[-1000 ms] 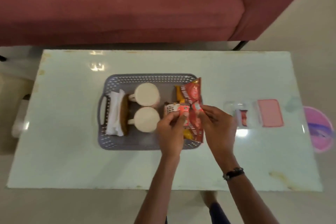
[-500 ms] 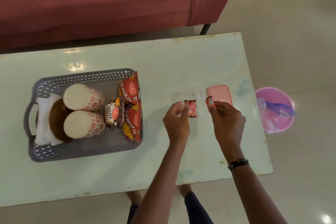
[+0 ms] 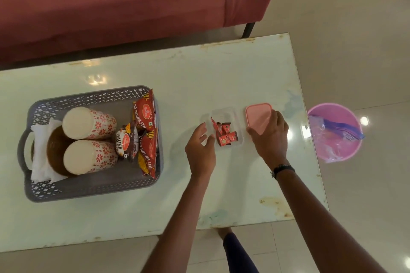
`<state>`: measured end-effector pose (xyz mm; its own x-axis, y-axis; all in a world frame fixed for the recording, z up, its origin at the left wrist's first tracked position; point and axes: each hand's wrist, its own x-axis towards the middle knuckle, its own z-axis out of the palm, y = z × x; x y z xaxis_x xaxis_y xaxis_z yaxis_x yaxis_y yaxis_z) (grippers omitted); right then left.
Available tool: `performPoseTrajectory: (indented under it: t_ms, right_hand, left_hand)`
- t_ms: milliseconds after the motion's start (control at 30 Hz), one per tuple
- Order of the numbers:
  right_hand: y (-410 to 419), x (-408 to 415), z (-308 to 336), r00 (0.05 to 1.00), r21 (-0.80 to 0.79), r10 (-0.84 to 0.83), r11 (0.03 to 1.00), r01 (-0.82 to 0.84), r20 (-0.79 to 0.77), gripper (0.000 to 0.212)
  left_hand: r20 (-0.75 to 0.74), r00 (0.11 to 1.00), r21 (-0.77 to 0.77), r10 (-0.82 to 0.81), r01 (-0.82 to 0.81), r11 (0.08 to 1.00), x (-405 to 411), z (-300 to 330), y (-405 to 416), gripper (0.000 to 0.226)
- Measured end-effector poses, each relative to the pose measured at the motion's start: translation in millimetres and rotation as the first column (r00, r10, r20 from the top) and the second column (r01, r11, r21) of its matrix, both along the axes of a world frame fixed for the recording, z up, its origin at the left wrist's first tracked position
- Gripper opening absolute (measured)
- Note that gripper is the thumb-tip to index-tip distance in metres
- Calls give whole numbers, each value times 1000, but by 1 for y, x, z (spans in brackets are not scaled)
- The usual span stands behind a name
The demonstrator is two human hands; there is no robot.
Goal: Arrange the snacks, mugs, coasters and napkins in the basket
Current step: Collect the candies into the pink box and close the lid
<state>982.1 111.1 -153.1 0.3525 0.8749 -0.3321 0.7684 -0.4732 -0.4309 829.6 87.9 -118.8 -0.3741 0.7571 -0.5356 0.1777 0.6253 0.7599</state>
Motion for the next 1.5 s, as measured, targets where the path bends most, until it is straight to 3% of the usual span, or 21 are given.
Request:
performPoseTrajectory:
  t_ms: [100, 233, 367, 467, 633, 967, 1500]
  right_hand:
    - [3, 2, -6, 999, -61, -14, 998, 16, 33, 92]
    - [5, 5, -1, 979, -76, -70, 996, 56, -193, 83]
    - [-4, -6, 22, 990, 186, 66, 982, -43, -122, 44]
    - [-16, -35, 27, 973, 304, 205, 939, -163, -111, 44]
    - [-28, -67, 3, 961, 62, 276, 960, -273, -38, 50]
    - [-36, -79, -7, 945, 55, 313, 946, -319, 95, 57]
    - [-42, -75, -7, 913, 15, 374, 924, -381, 164, 53]
  left_hand:
    - [5, 1000, -10, -25, 25, 1000, 3, -4, 2, 42]
    - [19, 1000, -2, -9, 9, 1000, 6, -5, 3, 43]
    - [57, 998, -4, 13, -13, 1000, 6, -6, 4, 41]
    - [71, 997, -38, 17, -14, 999, 5, -10, 4, 42]
    - [80, 997, -58, -7, 11, 998, 4, -11, 6, 40]
    - [151, 988, -48, -27, 35, 998, 1, -7, 5, 31]
    - [51, 995, -118, -83, 88, 989, 0, -8, 24, 27]
